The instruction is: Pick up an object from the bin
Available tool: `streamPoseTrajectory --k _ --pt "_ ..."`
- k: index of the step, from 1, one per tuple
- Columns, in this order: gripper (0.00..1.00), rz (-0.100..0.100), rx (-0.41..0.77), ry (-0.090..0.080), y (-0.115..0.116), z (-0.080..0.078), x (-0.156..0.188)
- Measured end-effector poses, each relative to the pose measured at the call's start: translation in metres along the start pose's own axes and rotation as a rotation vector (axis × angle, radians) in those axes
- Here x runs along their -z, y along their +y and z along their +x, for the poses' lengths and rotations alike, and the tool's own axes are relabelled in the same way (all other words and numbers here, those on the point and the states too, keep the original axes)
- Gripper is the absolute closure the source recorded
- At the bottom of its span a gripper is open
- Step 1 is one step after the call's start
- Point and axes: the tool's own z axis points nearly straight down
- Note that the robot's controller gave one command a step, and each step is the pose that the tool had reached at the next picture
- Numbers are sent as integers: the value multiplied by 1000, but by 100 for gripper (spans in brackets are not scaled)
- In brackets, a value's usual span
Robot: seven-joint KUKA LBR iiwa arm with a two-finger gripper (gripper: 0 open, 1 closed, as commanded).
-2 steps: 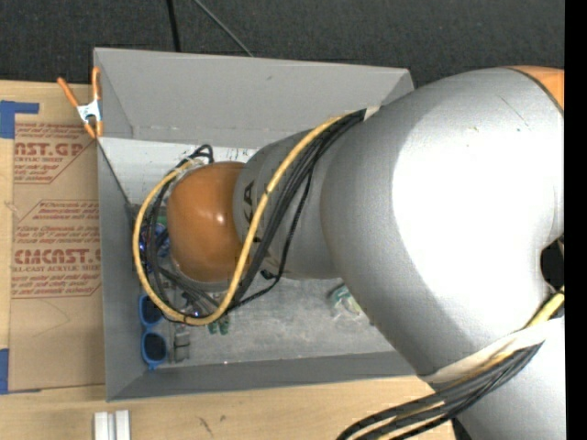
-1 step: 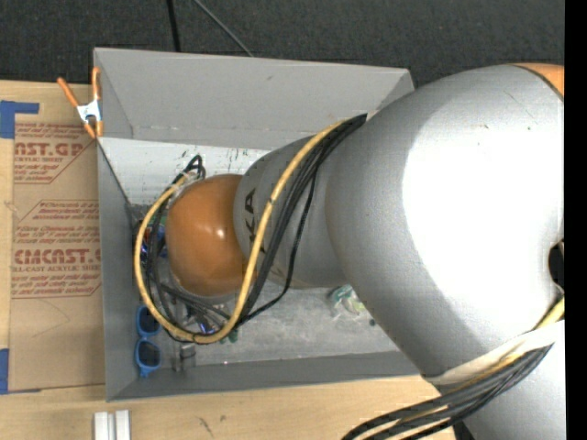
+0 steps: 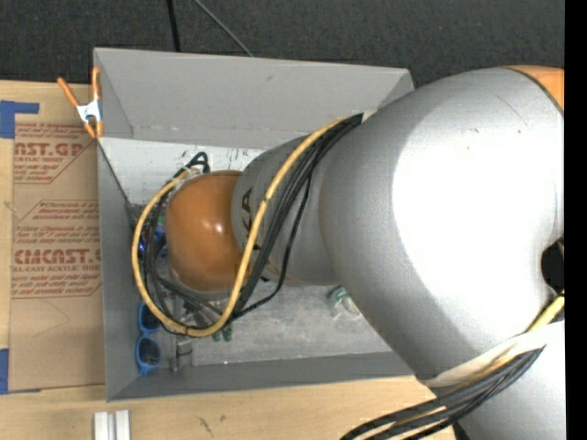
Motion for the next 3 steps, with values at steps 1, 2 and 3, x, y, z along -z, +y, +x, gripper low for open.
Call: streamPoseTrajectory --k 1,2,3 --pt "0 1 78 -5 3 2 1" --pt "0 1 397 -2 -2 -19 4" --pt "0 0 365 2 1 -5 0"
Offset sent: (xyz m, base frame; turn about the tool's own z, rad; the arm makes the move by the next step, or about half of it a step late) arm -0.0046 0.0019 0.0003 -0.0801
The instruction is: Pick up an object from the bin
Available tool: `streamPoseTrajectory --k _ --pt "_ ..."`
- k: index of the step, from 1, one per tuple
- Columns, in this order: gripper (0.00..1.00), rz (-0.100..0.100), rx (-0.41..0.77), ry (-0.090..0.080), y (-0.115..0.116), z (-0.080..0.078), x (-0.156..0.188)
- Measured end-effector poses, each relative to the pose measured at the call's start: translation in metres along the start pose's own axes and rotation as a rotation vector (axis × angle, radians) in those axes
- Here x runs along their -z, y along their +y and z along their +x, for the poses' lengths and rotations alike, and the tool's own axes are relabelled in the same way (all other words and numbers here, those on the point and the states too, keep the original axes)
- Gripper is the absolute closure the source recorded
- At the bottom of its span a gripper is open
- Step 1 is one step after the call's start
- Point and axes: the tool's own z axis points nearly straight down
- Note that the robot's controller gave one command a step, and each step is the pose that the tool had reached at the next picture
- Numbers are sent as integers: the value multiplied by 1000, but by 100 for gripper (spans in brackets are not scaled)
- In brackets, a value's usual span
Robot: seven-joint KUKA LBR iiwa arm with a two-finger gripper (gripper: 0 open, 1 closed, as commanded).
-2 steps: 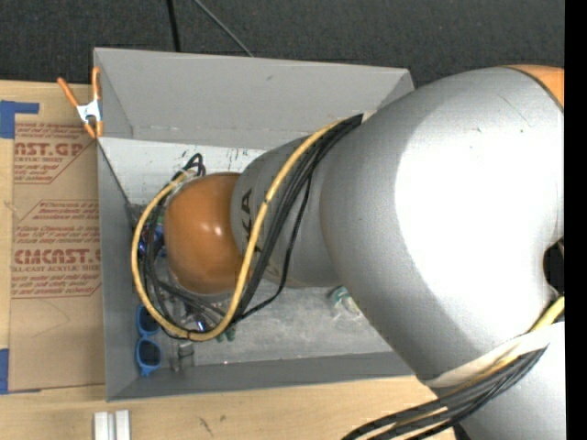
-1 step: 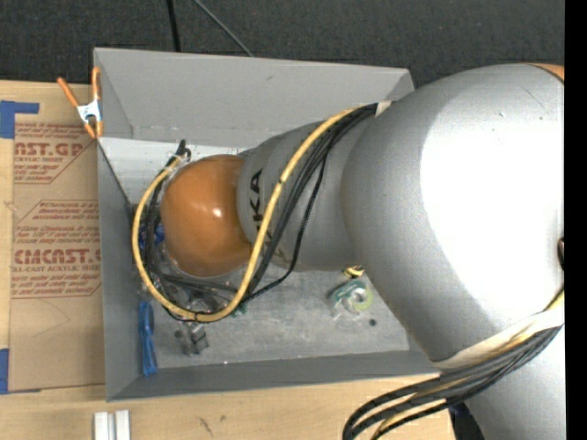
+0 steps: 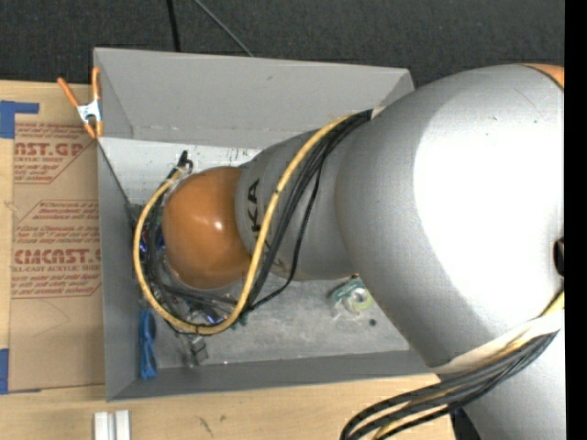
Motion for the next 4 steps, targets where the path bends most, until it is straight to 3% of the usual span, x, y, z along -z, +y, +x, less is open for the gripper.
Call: streamPoseTrajectory --k 1,2,3,4 --pt "0 4 165 -1 3 8 1" --pt "0 5 71 -1 -92 59 46" --pt "0 0 177 -2 -51 41 38" --pt "0 0 264 -5 -14 -1 42"
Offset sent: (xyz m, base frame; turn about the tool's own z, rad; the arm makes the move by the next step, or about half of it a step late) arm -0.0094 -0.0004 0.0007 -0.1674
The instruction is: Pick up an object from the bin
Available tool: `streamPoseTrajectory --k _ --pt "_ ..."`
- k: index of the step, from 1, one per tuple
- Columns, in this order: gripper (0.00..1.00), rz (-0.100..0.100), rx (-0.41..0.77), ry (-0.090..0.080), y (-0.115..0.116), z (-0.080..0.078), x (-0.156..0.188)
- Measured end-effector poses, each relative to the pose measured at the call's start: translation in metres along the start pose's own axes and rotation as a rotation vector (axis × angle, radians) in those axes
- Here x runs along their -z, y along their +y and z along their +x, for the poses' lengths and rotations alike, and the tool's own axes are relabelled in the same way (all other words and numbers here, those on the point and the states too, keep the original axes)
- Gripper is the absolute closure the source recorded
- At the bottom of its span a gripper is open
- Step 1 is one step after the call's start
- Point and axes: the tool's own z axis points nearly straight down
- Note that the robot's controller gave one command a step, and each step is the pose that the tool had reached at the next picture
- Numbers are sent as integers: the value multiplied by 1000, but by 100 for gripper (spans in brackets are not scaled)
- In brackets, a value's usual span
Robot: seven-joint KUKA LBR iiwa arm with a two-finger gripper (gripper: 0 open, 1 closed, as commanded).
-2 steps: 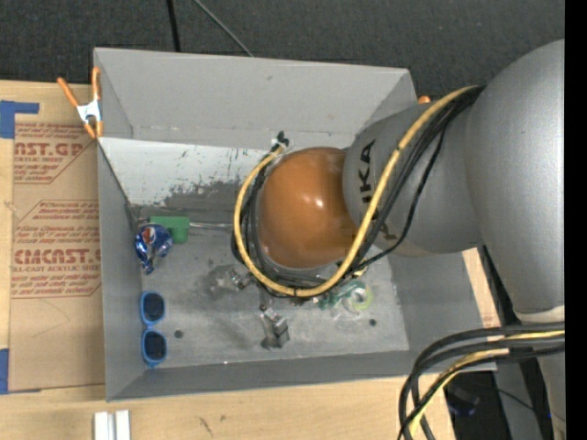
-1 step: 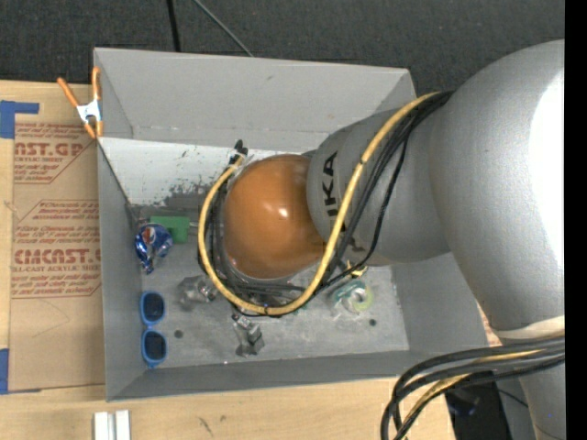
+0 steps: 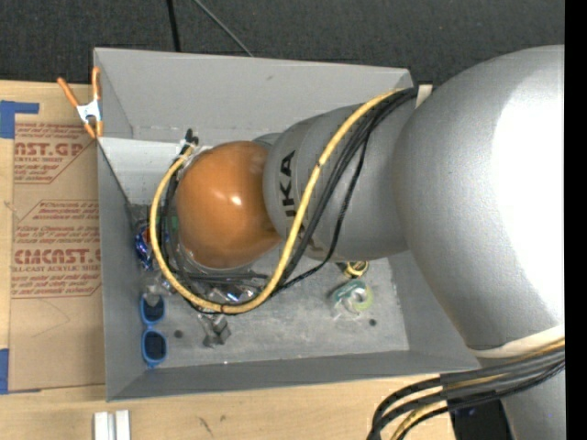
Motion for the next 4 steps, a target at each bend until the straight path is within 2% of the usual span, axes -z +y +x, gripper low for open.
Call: streamPoseTrajectory --k 1,2,3,4 --pt "0 1 207 4 -20 -26 -42" --pt "0 2 142 3 9 -3 -42" --pt "100 9 141 -10 7 -7 -39" --pt "100 2 153 0 12 0 -5"
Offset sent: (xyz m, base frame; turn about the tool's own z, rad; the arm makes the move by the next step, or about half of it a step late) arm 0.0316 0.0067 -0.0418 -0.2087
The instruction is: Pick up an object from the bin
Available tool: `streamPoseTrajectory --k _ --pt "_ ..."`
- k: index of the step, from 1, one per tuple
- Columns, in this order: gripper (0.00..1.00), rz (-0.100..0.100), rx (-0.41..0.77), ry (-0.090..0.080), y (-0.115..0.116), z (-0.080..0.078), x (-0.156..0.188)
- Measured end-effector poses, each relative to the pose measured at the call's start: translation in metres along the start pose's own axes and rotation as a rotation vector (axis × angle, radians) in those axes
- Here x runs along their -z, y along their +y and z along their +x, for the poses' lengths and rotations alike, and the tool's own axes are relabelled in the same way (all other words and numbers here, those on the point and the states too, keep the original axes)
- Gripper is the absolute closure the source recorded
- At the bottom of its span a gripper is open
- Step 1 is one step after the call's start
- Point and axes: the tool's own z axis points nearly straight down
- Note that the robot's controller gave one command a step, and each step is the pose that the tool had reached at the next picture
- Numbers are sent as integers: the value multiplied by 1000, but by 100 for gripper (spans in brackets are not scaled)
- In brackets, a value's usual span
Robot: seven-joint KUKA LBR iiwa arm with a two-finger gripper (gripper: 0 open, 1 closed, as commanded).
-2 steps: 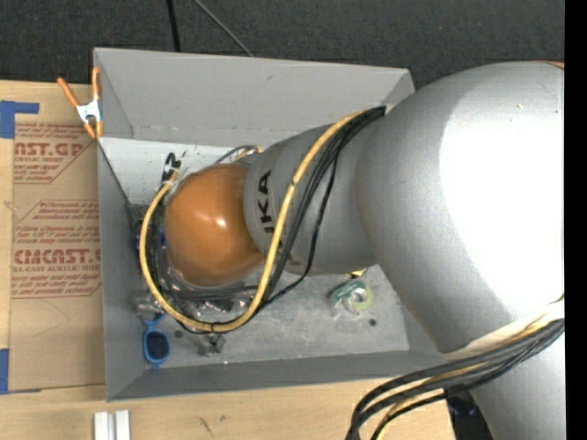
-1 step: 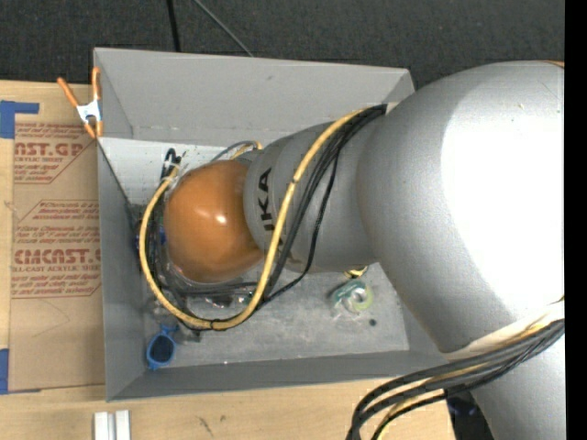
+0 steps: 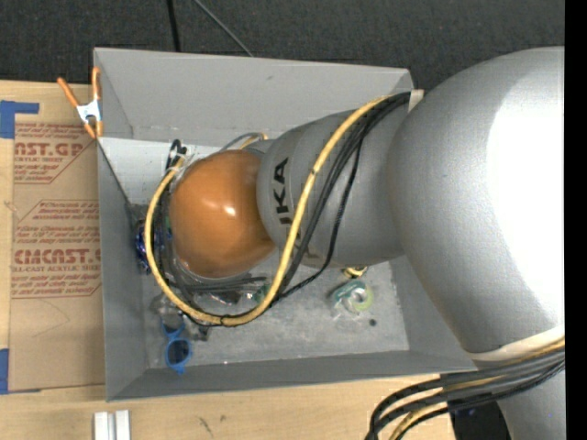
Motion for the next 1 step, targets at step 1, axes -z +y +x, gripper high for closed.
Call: streamPoseTrajectory --k 1 --pt "100 6 5 -5 -52 -1 121"
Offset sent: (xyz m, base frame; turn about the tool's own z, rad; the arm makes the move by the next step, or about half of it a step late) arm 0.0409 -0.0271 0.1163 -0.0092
